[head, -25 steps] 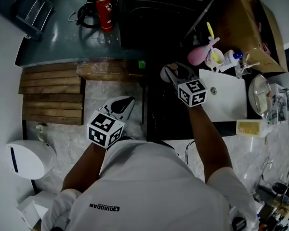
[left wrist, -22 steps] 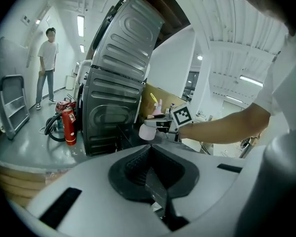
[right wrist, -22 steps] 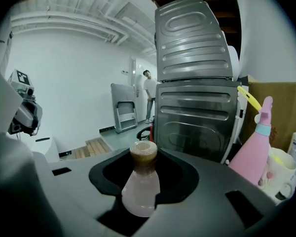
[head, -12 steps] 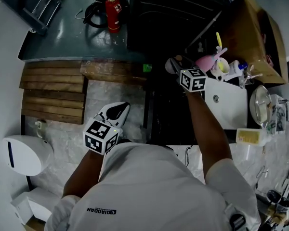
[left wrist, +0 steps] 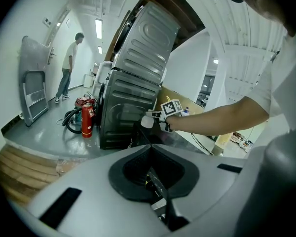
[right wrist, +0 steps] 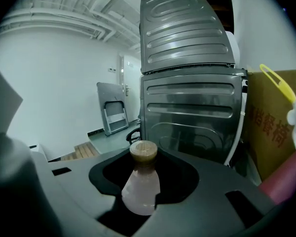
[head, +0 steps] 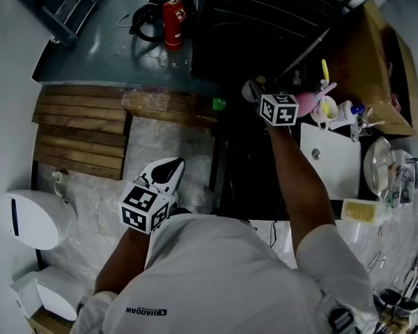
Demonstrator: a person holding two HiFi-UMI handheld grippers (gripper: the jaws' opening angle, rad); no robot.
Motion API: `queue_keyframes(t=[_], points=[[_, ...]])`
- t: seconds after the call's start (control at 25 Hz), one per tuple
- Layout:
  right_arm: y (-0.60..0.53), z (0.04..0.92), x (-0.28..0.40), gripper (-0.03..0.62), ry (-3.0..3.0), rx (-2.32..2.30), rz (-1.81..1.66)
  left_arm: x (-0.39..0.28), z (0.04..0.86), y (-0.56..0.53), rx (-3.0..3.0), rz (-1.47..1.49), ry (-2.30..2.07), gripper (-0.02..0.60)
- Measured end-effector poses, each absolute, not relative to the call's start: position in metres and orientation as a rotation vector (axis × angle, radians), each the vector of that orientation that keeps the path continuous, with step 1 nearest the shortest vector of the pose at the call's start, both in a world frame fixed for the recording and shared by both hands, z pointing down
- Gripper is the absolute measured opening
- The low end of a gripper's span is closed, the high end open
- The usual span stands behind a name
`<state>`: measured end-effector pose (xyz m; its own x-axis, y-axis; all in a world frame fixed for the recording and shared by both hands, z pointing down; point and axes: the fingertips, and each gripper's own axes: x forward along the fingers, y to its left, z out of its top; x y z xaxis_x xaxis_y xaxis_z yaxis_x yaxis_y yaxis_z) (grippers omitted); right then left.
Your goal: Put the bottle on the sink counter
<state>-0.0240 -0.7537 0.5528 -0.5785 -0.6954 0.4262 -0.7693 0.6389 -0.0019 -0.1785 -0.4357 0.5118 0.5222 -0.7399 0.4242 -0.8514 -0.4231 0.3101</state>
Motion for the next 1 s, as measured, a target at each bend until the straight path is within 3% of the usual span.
queue_keyframes(t=[1.0], points=[[-0.760,0.563,-0.023,0.163,-2.478,1.128,0.268,-0.171,0.510,-0.442,2.272,0.312,-1.291,0.014]])
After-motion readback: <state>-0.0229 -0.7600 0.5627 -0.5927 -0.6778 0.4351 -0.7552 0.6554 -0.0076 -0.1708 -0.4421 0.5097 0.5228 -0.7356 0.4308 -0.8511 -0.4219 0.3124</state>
